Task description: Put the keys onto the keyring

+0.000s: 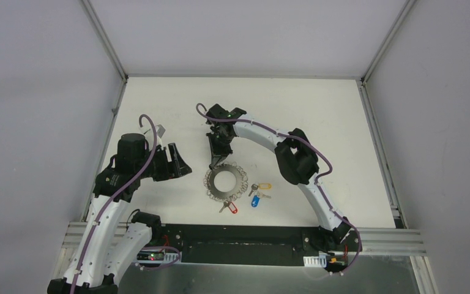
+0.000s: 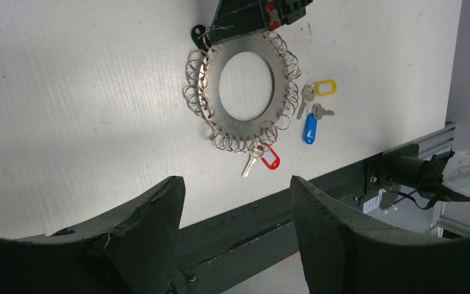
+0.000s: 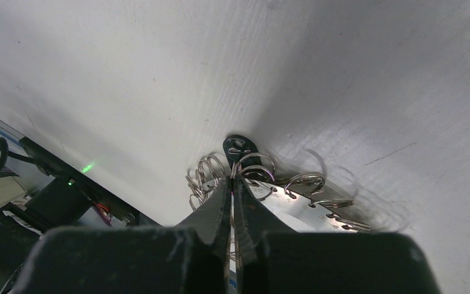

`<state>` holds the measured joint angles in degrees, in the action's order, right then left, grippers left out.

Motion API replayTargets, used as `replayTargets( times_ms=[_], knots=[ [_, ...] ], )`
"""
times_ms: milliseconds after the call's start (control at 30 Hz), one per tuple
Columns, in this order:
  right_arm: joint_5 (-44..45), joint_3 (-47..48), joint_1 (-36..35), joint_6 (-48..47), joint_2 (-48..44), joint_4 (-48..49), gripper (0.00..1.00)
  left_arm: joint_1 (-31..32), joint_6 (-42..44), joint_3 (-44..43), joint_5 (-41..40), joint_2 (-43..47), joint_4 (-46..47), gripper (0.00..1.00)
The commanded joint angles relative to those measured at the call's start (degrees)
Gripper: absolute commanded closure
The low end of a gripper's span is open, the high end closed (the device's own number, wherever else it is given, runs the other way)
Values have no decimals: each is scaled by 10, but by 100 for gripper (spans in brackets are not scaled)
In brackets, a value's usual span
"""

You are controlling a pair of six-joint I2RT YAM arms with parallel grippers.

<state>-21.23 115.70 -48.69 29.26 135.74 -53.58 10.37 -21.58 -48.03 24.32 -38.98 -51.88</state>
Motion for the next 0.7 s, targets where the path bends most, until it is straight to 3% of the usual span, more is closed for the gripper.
replayTargets(
  times_ms=[0, 433, 667],
  knots=[
    [-11, 8, -4, 2, 3, 7, 100, -5, 11, 0, -5, 4, 17, 34],
    [-53, 20, -27, -38, -68, 0, 100, -5, 11, 0, -1, -2, 17, 34],
    [-95, -25, -35, -60, -147, 25, 100, -5, 11, 1, -1, 2, 17, 34]
  ],
)
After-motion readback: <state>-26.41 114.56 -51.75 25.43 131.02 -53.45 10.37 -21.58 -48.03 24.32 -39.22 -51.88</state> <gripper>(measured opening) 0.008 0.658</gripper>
